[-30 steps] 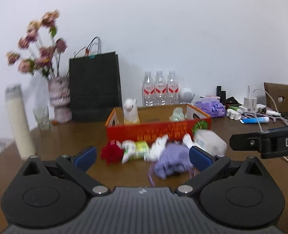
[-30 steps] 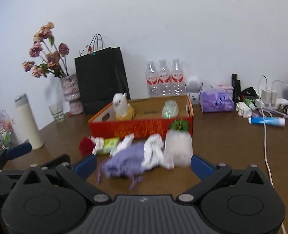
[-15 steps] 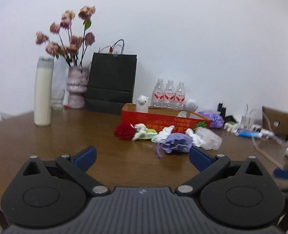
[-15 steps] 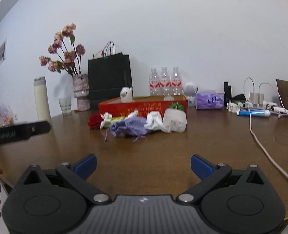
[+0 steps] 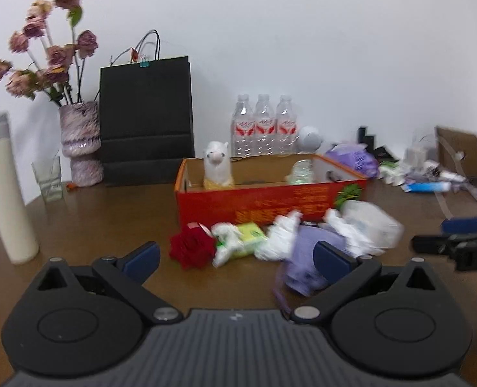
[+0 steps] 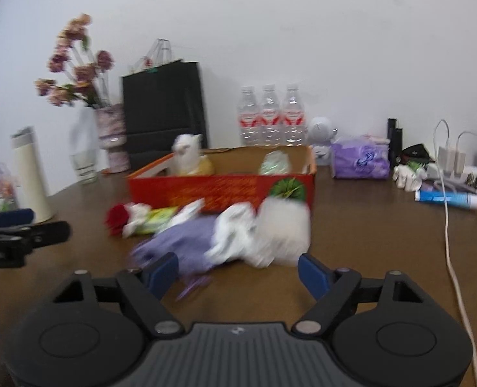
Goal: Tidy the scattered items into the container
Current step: 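Grasp the white plastic container with the right tool while the left tool grasps a crumpled tissue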
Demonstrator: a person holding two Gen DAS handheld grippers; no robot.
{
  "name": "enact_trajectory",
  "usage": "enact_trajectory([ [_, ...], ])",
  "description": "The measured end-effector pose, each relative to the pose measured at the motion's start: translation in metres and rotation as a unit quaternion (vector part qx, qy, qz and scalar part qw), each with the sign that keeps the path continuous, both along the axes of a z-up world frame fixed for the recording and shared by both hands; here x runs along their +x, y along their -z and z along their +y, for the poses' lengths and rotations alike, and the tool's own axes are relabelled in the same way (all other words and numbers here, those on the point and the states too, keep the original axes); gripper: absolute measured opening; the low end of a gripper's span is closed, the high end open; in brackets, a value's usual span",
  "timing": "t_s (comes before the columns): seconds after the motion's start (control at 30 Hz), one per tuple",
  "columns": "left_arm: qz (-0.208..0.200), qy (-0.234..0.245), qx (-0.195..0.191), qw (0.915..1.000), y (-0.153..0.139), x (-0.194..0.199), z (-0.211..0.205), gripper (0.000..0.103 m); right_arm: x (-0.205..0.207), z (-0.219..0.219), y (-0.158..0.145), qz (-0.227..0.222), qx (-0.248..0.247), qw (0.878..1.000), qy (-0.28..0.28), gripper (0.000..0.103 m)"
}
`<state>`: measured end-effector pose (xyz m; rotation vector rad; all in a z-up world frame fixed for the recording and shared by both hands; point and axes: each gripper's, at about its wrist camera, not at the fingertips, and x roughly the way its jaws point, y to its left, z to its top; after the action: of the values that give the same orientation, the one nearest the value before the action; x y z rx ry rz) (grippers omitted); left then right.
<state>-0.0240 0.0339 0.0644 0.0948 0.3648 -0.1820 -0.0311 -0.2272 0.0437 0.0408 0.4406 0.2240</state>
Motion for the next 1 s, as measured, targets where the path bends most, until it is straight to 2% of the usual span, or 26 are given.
enact_trajectory([
  [0.1, -0.007, 0.014, -0.005, 0.9999, 0.003, 0.034, 0.005, 0.102, 0.039, -0.005, 0.002, 0.005, -0.002, 1.000, 0.011, 0.081],
  [0.17, -0.004, 0.025, -0.009, 0.9996, 0.005, 0.052, 0.002, 0.088, 0.061, -0.008, 0.006, 0.015, 0.000, 1.000, 0.015, 0.081],
  [0.2, 0.004, 0.039, -0.007, 0.9992, 0.007, 0.060, -0.003, 0.073, 0.071, -0.009, 0.009, 0.020, 0.000, 1.000, 0.018, 0.081],
  [0.23, 0.014, 0.052, -0.002, 0.9986, 0.010, 0.069, -0.008, 0.063, 0.079, -0.009, 0.011, 0.024, 0.001, 1.000, 0.020, 0.081],
  [0.37, 0.047, 0.053, 0.032, 0.9970, 0.022, 0.094, -0.027, 0.062, 0.105, -0.008, 0.019, 0.039, 0.001, 0.999, 0.024, 0.081],
  [0.4, 0.056, 0.046, 0.037, 0.9967, 0.026, 0.100, -0.030, 0.057, 0.110, -0.006, 0.021, 0.043, -0.002, 0.999, 0.025, 0.081],
  [0.43, 0.063, 0.041, 0.037, 0.9965, 0.029, 0.104, -0.031, 0.039, 0.114, -0.005, 0.023, 0.047, -0.004, 0.999, 0.026, 0.081],
  [0.5, 0.076, 0.037, 0.029, 0.9960, 0.033, 0.109, -0.032, 0.011, 0.121, -0.004, 0.026, 0.059, -0.001, 0.998, 0.024, 0.077],
  [0.6, 0.076, 0.037, 0.008, 0.9964, 0.030, 0.105, -0.029, 0.007, 0.128, -0.005, 0.030, 0.068, 0.001, 0.997, 0.028, 0.064],
  [0.83, 0.042, 0.012, 0.004, 0.9990, 0.011, 0.065, -0.025, 0.005, 0.122, -0.004, 0.028, 0.072, -0.020, 0.997, 0.024, 0.064],
  [0.93, 0.028, 0.008, -0.007, 0.9995, 0.000, 0.030, -0.017, 0.005, 0.101, -0.007, 0.019, 0.056, -0.037, 0.997, 0.035, 0.064],
  [1.0, 0.039, 0.011, -0.015, 0.9991, -0.001, 0.007, -0.014, 0.005, 0.080, -0.010, 0.012, 0.049, -0.044, 0.997, 0.037, 0.064],
])
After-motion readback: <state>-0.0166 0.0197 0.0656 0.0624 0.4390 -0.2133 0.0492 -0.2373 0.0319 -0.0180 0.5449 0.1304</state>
